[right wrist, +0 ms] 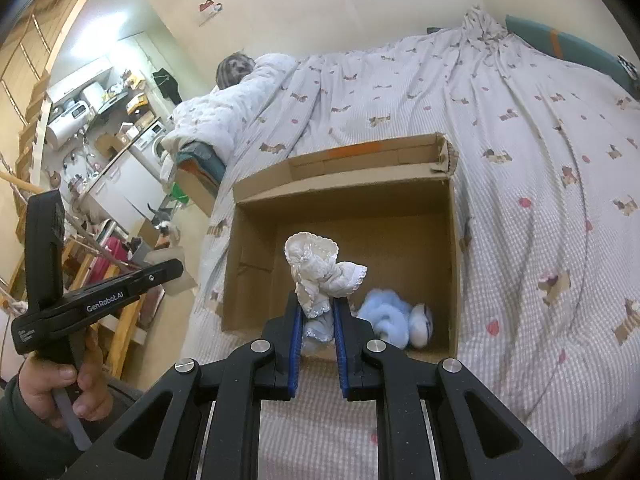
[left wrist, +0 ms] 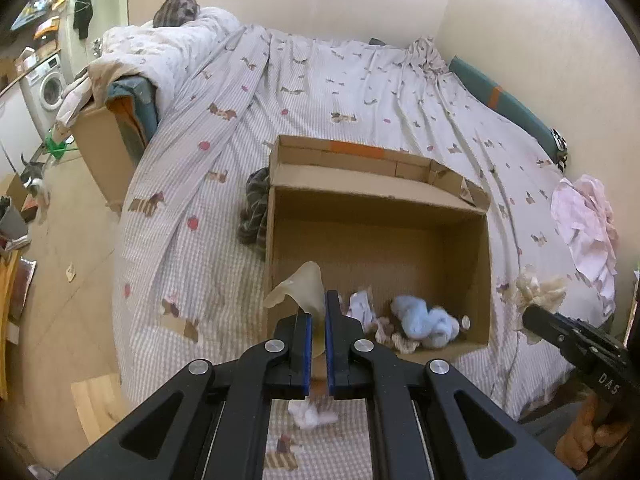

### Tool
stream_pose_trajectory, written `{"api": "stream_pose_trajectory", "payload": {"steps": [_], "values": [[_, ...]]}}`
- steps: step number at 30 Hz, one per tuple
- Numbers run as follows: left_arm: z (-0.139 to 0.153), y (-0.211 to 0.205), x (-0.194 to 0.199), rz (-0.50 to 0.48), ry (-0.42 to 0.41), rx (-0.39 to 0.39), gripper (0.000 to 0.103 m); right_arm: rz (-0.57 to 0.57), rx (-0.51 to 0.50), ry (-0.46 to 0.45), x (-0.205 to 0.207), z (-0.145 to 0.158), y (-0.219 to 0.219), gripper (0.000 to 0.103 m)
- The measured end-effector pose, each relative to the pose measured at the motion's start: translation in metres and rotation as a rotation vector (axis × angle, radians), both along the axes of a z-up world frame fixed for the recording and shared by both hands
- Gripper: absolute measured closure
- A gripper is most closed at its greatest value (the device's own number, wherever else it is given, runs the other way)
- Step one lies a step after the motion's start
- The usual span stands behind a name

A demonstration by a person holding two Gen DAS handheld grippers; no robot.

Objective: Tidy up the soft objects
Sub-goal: 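Carry the white scrunchie and translucent item over the box with both tools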

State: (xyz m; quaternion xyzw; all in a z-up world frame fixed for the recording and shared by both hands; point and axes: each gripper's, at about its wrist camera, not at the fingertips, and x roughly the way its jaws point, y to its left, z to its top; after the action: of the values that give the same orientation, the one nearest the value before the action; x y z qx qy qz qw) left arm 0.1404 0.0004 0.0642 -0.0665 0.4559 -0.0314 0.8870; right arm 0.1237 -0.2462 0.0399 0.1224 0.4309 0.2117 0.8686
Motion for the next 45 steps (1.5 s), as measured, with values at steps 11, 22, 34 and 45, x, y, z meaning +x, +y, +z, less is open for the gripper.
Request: {"api": "stream_pose_trajectory", "payload": {"steps": [11,22,34,45], "values": [[-0.035,-0.021,0.044,-0.013,-0.019,0.041,0.098,-0.053,0.000,0.013,0.038,-0.043,0.002,0.087],[-0.084,-0.035,0.074,-0.054,0.049,0.057,0.097,-0.046,-0.028,0.080,0.063,-0.073,0.012,0.087],[-0.099,-0.036,0.075,-0.053,0.079,0.062,0.097,-0.012,-0.046,0.161,0.076,-0.099,0.029,0.086],[-0.099,-0.040,0.072,-0.067,0.077,0.086,0.090,-0.029,-0.051,0.181,0.078,-0.102,0.026,0.086]]}}
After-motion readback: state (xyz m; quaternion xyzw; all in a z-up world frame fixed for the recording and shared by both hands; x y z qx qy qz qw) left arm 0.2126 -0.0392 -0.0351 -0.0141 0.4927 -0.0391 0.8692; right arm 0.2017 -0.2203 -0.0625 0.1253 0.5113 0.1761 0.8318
